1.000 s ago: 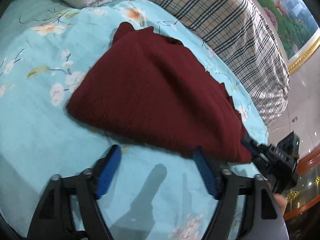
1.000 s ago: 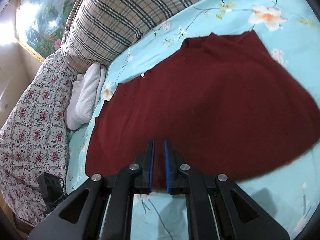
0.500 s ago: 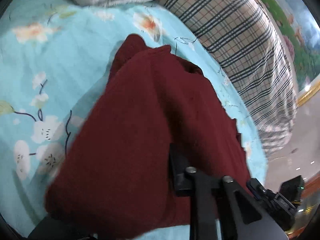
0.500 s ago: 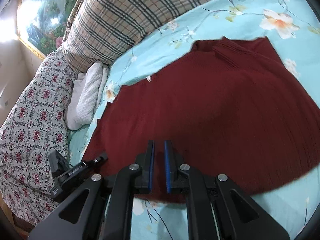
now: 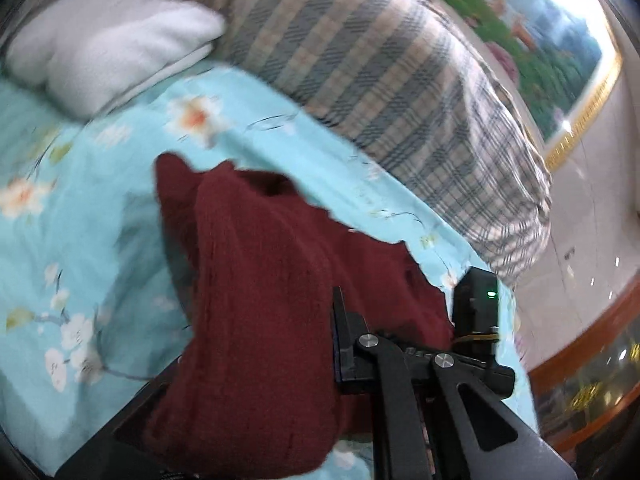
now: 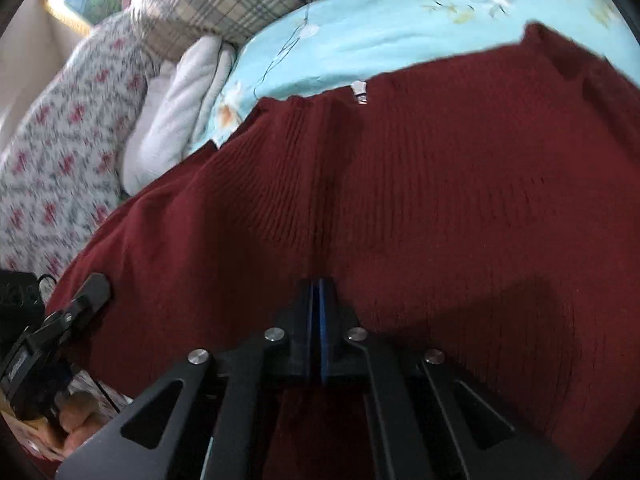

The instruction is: Fold large clothes

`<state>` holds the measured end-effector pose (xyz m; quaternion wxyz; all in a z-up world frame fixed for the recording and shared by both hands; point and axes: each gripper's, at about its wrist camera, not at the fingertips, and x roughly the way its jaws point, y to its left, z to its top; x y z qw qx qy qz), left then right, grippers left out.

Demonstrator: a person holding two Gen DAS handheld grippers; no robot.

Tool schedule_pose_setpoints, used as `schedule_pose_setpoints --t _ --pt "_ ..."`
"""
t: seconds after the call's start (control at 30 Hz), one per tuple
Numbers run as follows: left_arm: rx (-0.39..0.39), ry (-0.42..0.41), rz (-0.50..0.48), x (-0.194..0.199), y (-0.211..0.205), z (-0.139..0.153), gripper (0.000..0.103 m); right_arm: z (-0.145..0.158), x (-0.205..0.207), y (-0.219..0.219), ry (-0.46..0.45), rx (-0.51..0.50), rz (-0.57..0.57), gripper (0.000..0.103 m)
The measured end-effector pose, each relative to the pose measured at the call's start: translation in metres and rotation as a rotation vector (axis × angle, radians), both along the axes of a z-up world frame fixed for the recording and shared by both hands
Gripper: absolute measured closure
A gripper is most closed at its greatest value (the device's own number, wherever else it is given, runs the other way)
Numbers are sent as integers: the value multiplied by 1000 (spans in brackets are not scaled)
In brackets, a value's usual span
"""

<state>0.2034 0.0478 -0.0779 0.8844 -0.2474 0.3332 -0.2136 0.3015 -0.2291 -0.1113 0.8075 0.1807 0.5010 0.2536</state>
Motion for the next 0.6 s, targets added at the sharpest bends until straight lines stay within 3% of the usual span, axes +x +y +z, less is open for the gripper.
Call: schedule_pose_setpoints --t 0.07,0.17,0.3,0.33,0.43,0.6 --pt "30 -39 -36 0 -18 14 93 1 0 -5 18 39 0 103" --pt "95 -95 -95 3 -52 34 93 0 -1 -29 69 188 -23 102" --pt "190 -171 -192 5 -111 53 93 11 -9 -110 52 410 -210 95" --pt "213 -182 -217 5 -127 54 93 11 -12 -134 51 475 -260 86" --pt "323 -206 -322 4 -191 42 93 14 -20 -187 30 557 -353 36" --pt "600 -245 -387 -18 -272 -17 92 17 -22 -215 36 596 -344 34"
